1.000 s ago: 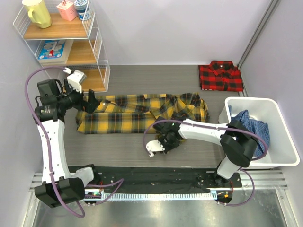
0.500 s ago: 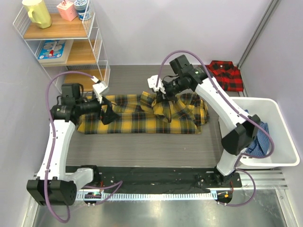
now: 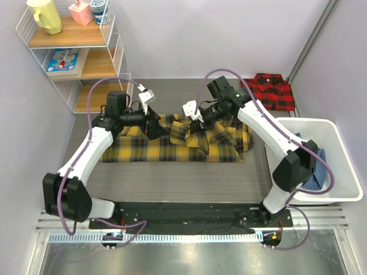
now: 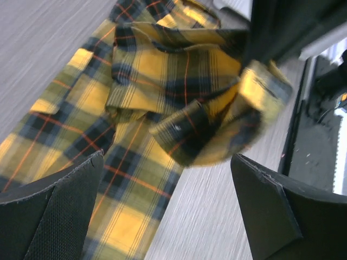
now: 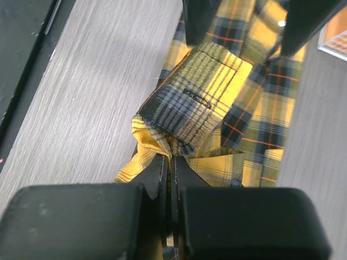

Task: Fold and stack the long sleeve shirts
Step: Fold the shirt

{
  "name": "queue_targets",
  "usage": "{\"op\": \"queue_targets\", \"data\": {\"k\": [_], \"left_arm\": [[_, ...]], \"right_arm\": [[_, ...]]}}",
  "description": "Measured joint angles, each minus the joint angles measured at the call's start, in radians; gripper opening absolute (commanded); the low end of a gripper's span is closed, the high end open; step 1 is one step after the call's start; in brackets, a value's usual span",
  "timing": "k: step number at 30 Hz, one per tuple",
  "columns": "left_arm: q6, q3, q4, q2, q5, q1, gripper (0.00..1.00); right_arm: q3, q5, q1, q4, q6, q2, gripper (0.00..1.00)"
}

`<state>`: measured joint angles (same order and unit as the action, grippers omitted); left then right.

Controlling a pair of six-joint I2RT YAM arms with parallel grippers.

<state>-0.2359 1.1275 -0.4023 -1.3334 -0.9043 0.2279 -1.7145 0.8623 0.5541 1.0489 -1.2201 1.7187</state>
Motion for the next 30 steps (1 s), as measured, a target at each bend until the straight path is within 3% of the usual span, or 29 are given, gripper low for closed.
{"op": "queue_targets", "data": {"k": [4,12,25,30], "left_arm": [[0.073,0.0,0.086,-0.055,-0.051,0.031,1.0],[0.076,-0.018,0.15,-0.056,-0.132,0.131,0.99],[-0.034,-0.027,0.045,-0.009,-0.114,0.072,1.0],[-0.023,-0.047,0.082,0.005,-0.084,0.085,1.0]], "right_arm": [[0.09,-0.001,0.0,-0.12,0.046,-0.077,0.01],[0.127,-0.035,0.0,-0.294,0.143,-0.091,0.01],[0.225,-0.091,-0.004,-0.415,0.184,-0.132,0.01],[0.226,-0.085,-0.005,-0.465,0.201,-0.138,0.01]]}}
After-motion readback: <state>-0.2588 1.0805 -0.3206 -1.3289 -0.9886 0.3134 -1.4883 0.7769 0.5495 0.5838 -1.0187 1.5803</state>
